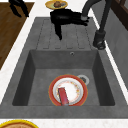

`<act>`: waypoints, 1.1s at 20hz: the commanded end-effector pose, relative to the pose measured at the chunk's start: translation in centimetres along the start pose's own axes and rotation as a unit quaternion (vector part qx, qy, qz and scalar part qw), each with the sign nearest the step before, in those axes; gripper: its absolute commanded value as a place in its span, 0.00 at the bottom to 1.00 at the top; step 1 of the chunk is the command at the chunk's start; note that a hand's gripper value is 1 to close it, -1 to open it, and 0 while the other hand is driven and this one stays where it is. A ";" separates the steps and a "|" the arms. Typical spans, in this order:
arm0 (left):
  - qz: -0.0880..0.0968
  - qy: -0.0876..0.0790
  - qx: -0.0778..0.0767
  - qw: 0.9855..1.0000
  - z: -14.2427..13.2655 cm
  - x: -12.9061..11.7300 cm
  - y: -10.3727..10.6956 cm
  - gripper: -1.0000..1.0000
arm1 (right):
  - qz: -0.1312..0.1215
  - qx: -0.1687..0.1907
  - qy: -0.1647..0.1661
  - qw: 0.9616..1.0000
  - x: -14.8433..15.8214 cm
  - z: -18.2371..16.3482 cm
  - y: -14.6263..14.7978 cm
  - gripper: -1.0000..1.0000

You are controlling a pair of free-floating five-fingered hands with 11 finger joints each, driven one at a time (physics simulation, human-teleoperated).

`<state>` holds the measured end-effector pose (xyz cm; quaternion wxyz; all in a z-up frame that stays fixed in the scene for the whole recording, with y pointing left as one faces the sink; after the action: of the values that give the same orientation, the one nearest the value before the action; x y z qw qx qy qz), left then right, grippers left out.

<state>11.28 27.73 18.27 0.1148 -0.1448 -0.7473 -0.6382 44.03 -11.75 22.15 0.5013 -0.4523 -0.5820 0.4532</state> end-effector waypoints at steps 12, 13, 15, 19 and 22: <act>0.000 0.000 0.000 1.000 0.0 0.0 0.0 0.50 | 0.004 0.146 0.052 0.988 0.9 -6.9 -2.4 0.00; 0.000 0.000 0.000 1.000 0.0 0.0 0.0 0.50 | 0.002 0.158 0.065 0.985 1.0 -7.0 -1.9 0.00; 0.000 0.000 0.000 1.000 0.0 0.0 0.0 0.50 | -0.009 0.204 0.076 0.976 0.7 -7.4 0.9 0.00; 0.000 0.000 0.000 1.000 0.0 0.0 0.0 0.50 | -0.005 0.224 0.089 0.971 0.9 -9.7 1.9 0.00; 0.000 0.000 0.000 1.000 0.0 0.0 0.0 0.50 | 0.003 0.240 0.101 0.966 1.6 -11.3 0.8 0.00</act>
<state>11.28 27.73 18.27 0.1148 -0.1448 -0.7473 -0.6382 53.64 -9.93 21.70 0.6424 -0.3642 -0.4206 0.5270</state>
